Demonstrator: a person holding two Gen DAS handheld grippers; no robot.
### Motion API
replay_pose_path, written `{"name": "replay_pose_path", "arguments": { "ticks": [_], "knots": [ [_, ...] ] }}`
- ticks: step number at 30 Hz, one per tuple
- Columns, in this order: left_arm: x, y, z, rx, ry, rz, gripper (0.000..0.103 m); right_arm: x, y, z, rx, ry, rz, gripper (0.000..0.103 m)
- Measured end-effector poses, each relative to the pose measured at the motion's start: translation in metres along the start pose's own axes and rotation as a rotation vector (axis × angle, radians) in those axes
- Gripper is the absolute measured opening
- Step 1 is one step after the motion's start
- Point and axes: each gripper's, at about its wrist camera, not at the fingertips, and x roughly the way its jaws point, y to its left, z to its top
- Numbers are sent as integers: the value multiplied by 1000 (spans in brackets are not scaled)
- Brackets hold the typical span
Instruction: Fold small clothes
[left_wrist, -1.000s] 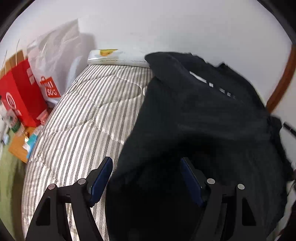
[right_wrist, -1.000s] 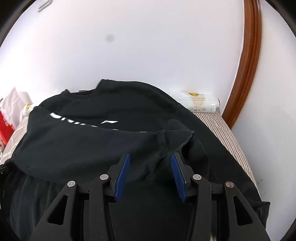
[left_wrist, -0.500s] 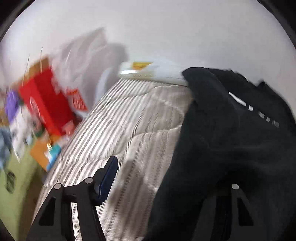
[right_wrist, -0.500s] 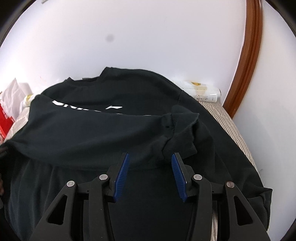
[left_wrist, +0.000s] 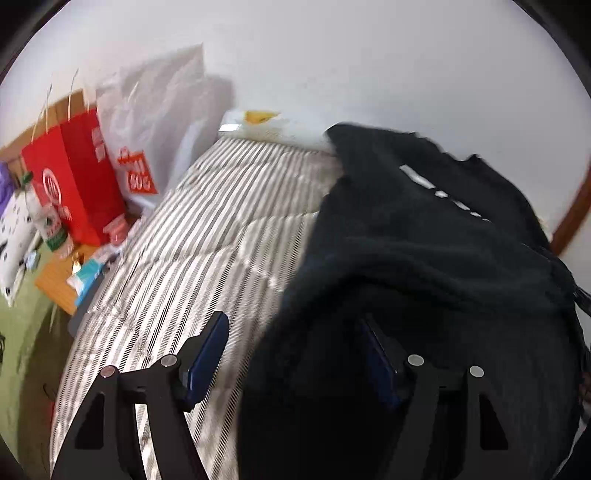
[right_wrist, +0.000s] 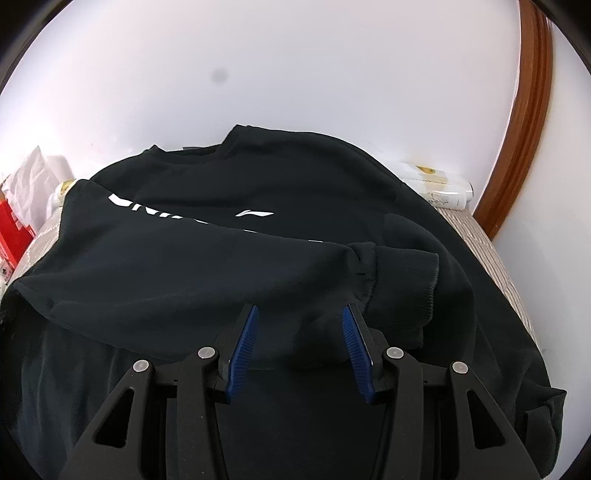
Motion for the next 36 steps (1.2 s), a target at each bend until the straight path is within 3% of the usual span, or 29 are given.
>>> {"name": "replay_pose_path", "arguments": {
  "ticks": [6, 16, 21, 23, 29, 33, 36],
  "knots": [
    [6, -35, 38, 52, -54, -20, 76, -5, 1, 0, 10, -17, 40, 47],
    [89, -67, 101, 28, -38, 23, 76, 9, -3, -3, -25, -12, 47, 50],
    [129, -52, 98, 39, 32, 208, 79, 29, -13, -3, -15, 1, 39, 50],
    [130, -38, 98, -16, 37, 187, 80, 38, -16, -4, -19, 10, 37, 50],
    [122, -48, 92, 44, 19, 252, 82, 60, -12, -7, -48, 57, -17, 51],
    [109, -51, 82, 34, 38, 220, 80, 39, -27, -8, 17, 38, 48, 51],
    [93, -53, 75, 33, 35, 190, 80, 7, -51, -13, 76, -11, 47, 52]
  ]
}}
